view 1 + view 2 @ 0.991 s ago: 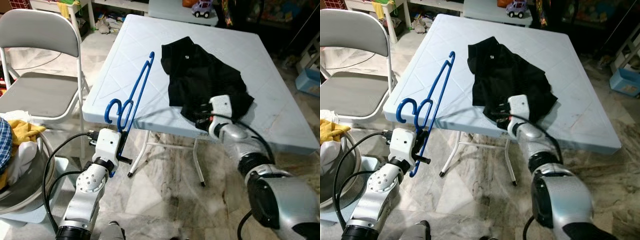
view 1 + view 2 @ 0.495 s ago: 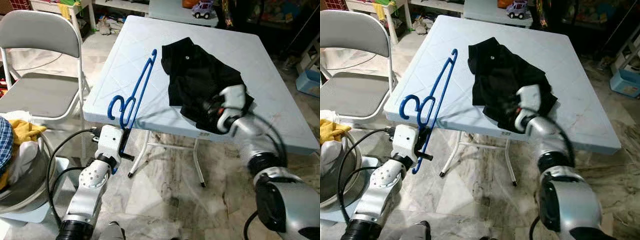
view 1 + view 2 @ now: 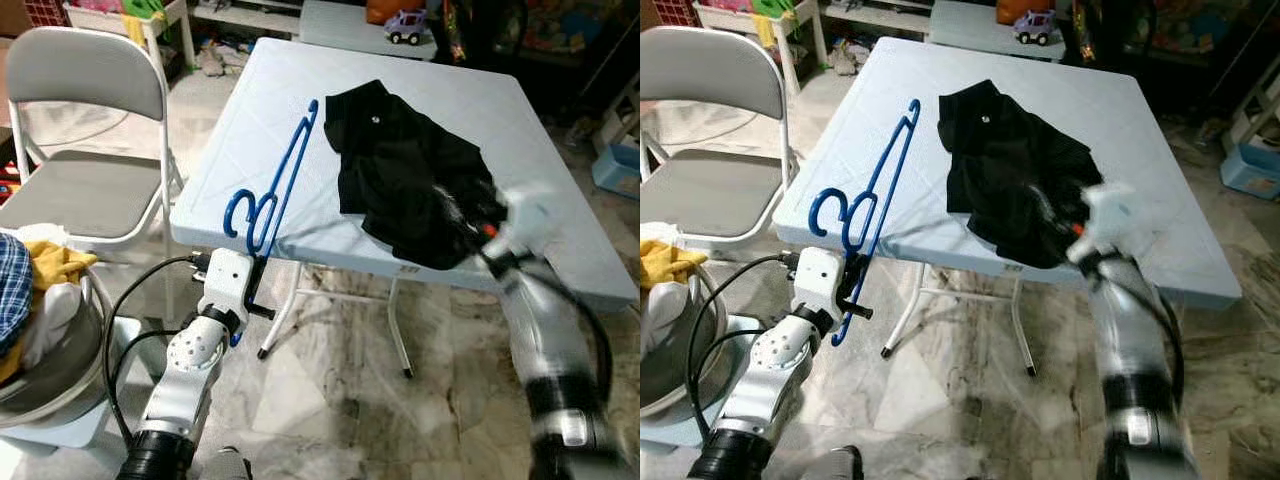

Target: Hang hanger

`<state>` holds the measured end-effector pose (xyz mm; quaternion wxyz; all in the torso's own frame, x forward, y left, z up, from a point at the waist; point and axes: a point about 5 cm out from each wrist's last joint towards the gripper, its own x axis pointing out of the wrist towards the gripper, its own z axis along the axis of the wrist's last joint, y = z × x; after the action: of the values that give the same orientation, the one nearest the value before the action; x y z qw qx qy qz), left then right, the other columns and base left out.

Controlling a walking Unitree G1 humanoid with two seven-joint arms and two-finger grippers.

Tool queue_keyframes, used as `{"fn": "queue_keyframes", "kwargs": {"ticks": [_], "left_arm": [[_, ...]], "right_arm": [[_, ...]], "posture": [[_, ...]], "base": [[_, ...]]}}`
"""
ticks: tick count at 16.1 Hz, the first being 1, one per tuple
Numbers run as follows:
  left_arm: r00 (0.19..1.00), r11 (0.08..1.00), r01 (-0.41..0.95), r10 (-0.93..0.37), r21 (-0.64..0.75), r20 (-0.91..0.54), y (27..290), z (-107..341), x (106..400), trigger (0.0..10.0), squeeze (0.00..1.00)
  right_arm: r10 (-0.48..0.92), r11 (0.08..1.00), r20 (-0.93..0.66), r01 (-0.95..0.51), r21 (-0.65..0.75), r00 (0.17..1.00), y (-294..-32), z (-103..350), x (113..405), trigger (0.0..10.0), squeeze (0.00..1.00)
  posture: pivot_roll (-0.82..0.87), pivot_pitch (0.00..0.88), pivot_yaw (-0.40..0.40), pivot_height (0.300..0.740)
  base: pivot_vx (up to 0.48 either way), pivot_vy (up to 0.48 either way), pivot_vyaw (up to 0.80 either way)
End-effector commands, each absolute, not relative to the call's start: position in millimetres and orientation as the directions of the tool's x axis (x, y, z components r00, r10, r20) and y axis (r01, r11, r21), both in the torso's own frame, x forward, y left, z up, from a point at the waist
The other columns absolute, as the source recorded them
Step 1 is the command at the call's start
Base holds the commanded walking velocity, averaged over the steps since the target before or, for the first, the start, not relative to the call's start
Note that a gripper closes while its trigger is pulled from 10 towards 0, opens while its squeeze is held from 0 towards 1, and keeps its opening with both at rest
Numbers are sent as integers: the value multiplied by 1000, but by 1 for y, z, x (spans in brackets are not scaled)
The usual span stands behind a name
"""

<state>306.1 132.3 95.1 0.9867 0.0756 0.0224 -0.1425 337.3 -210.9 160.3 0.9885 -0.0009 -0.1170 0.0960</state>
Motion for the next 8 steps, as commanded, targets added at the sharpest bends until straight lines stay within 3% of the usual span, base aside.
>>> {"fn": "queue_keyframes", "kwargs": {"ticks": [1, 6, 8], "left_arm": [[947, 935, 320, -312, 152, -73, 124, 94, 308, 10000, 0], [912, 895, 409, -396, 176, -107, 104, 91, 321, 10000, 0], [893, 880, 449, -435, 152, -117, 98, 93, 327, 10000, 0]], "right_arm": [[99, 995, 282, -104, 2, 954, -222, 169, 328, 10000, 1000], [-263, 963, 254, 240, 120, 931, -242, 139, 261, 10000, 1000], [-329, 944, 236, 310, 114, 914, -240, 132, 241, 10000, 1000]], "posture": [[195, 61, -87, 740], [126, 25, -51, 740], [102, 13, -32, 740]], "base": [[0, 0, 0], [0, 0, 0], [0, 0, 0]]}}
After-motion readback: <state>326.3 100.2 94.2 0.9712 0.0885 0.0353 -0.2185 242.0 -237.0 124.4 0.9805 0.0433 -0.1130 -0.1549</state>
